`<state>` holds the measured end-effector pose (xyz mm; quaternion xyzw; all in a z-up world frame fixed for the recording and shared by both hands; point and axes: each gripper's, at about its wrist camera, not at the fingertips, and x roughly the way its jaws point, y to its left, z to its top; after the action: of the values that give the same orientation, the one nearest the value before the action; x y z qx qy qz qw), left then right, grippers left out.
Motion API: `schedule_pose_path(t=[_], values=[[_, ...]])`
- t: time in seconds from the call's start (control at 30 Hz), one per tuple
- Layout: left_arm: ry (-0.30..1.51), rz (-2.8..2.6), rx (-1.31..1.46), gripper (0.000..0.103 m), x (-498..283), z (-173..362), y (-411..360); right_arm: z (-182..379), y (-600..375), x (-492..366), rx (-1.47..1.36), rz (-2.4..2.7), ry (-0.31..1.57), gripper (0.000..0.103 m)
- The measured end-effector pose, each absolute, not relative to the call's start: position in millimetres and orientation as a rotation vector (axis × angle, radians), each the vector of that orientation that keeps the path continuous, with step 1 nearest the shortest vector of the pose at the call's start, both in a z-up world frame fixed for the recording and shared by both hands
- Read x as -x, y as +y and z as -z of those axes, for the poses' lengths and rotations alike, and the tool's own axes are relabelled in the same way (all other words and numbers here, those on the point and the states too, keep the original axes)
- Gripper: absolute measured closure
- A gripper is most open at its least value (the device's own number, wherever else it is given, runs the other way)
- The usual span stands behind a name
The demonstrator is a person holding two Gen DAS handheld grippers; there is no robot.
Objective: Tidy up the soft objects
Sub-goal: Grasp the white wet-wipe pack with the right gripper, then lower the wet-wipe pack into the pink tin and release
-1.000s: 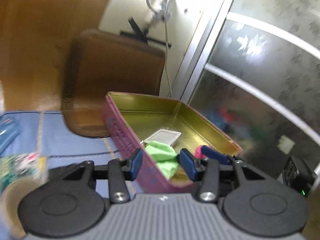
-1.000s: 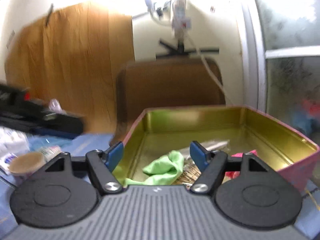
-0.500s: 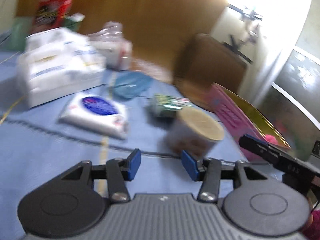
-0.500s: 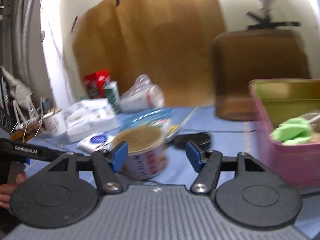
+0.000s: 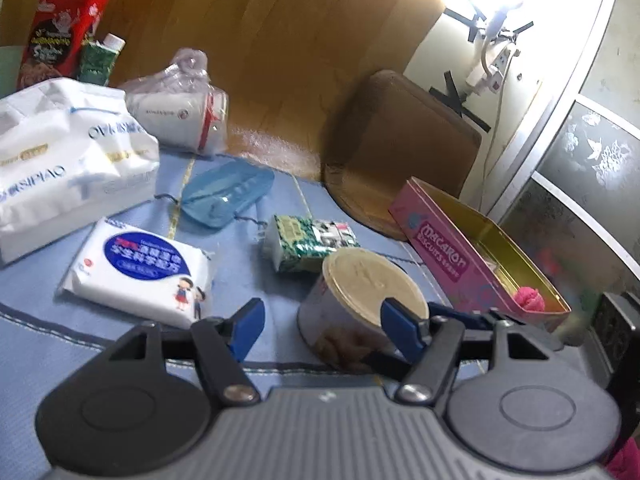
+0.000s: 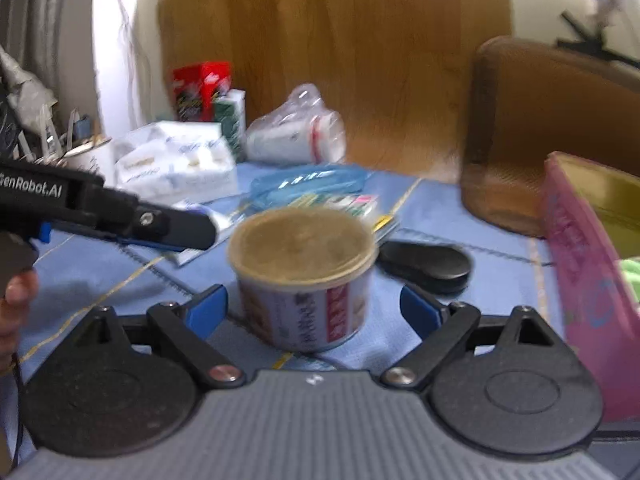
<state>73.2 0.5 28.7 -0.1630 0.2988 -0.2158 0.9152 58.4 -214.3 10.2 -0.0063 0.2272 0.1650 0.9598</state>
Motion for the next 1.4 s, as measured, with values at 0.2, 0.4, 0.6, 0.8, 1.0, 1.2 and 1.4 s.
schedule_pose_path(t=[0.2, 0.4, 0.6, 0.8, 1.0, 1.2, 1.4], values=[[0.595, 0.295, 0.391, 0.04, -67.4, -24.3, 58.8, -35.9, -202.6, -26.6, 0.061, -0.373, 0.271, 0.009], [0.587, 0.161, 0.497, 0.041, -69.4, -19.2, 117.3, -44.1, -127.5, -60.4, 0.141, -0.602, 0.359, 0.014], [0.596, 0.171, 0.479, 0.04, -79.6, -21.8, 126.9, -21.3, -68.5, -130.9, 0.23, -0.607, 0.519, 0.012], [0.648, 0.198, 0.484, 0.038, -99.6, -10.0, 123.0, 2.8, -65.3, -164.3, 0.151, -0.612, 0.685, 0.004], [0.654, 0.203, 0.423, 0.057, -92.5, -6.0, 111.3, 1.8, -69.3, -121.9, 0.156, -0.643, 0.641, 0.034], [0.65, 0.228, 0.435, 0.071, -45.3, -4.2, 106.7, 2.7, -82.1, -77.5, 0.138, -0.633, 0.597, 0.035], [0.584, 0.267, 0.441, 0.071, -21.6, -42.2, 84.8, -15.1, -101.3, -54.1, 0.078, -0.6, 0.478, 0.035]])
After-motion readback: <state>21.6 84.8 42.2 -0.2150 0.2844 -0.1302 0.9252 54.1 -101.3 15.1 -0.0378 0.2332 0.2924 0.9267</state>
